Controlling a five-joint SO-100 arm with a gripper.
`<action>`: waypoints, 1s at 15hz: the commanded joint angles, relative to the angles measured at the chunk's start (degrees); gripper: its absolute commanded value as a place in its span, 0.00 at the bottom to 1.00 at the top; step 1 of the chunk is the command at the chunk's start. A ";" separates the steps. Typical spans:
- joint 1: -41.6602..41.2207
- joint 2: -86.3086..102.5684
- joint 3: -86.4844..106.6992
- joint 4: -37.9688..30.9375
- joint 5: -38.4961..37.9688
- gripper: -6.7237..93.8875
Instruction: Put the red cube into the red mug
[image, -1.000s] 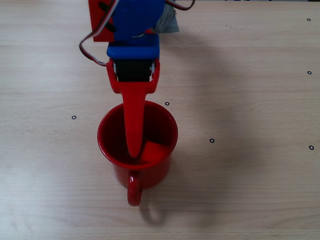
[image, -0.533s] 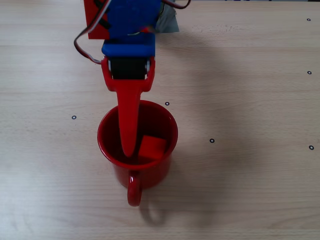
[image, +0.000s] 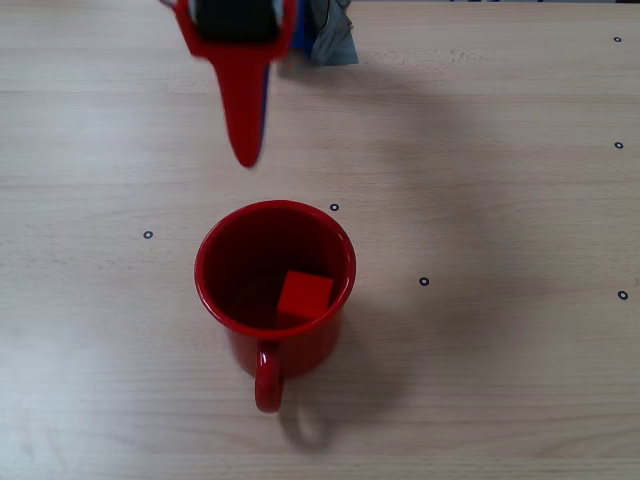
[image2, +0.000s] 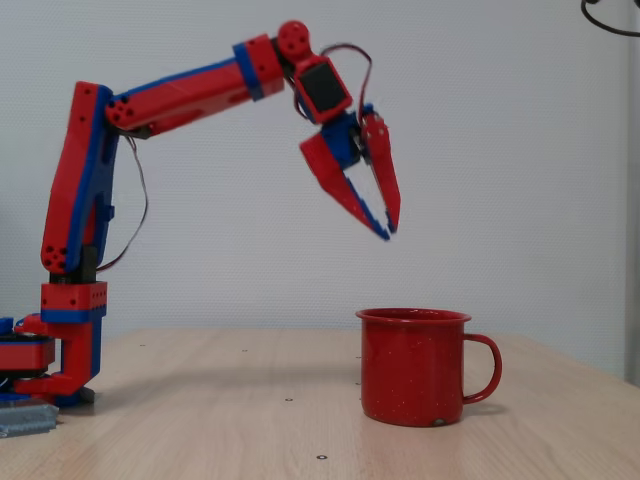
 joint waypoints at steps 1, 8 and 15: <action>0.26 10.02 -0.09 1.41 -0.35 0.07; 1.67 35.51 24.35 -6.94 -3.16 0.07; 1.23 67.68 62.49 -14.94 -7.12 0.07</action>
